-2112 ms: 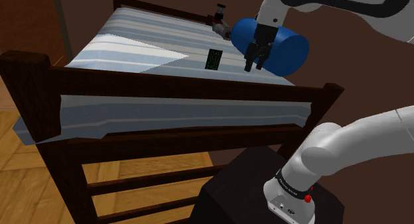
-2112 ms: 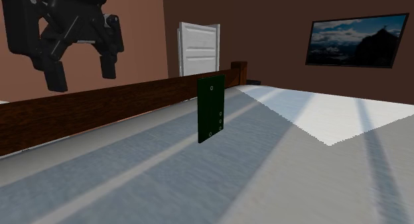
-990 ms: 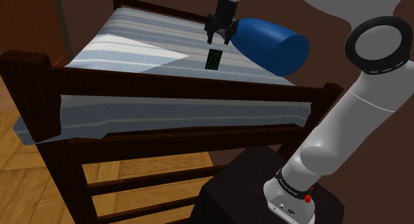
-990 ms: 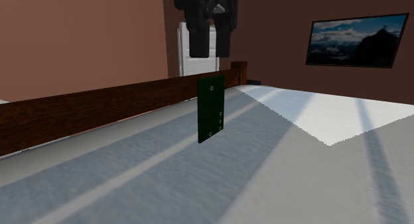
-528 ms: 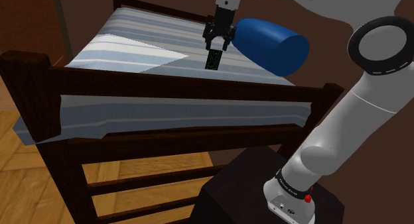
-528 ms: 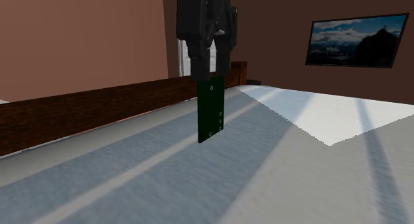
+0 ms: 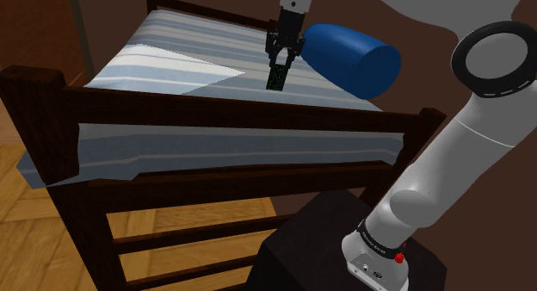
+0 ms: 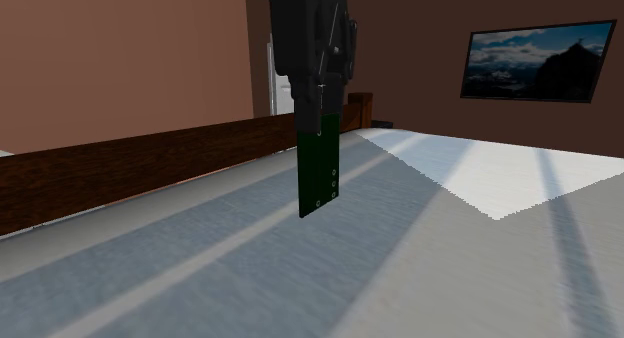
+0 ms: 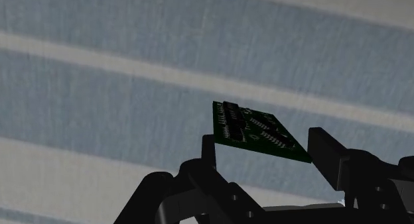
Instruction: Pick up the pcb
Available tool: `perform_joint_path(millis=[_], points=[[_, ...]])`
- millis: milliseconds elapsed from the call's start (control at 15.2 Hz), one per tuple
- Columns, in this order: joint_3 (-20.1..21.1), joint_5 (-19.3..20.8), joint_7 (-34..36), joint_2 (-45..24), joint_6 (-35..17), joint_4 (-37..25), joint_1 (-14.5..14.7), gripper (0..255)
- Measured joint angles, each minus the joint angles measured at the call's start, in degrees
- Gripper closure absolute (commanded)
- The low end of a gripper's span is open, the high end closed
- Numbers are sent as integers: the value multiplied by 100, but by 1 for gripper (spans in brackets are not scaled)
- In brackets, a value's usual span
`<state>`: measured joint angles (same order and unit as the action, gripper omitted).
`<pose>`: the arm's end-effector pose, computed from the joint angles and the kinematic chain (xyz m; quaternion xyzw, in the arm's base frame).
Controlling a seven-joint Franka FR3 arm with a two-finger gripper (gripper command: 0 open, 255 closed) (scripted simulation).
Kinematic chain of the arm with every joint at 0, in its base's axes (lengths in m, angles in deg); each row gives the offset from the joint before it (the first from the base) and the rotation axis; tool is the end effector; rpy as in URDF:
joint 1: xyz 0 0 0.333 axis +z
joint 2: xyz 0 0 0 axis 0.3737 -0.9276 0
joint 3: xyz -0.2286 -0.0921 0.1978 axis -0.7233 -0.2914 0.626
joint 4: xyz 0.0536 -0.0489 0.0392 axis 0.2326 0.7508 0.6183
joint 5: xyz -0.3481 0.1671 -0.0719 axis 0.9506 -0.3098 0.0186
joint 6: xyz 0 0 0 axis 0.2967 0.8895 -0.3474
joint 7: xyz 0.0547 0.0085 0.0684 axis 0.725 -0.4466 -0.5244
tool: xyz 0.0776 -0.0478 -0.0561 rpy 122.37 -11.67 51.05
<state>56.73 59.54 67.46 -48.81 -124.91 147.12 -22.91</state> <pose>0.5395 0.0303 0.6229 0.9945 -0.1043 -0.0050 0.0114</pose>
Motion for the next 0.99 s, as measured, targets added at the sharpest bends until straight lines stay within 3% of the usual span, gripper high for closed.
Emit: perform_joint_path(millis=[330, 990], points=[[2, 2, -1, -50, 175, -224, 2, 255], [17, 29, 8, -383, 1041, -1422, 17, 255]])
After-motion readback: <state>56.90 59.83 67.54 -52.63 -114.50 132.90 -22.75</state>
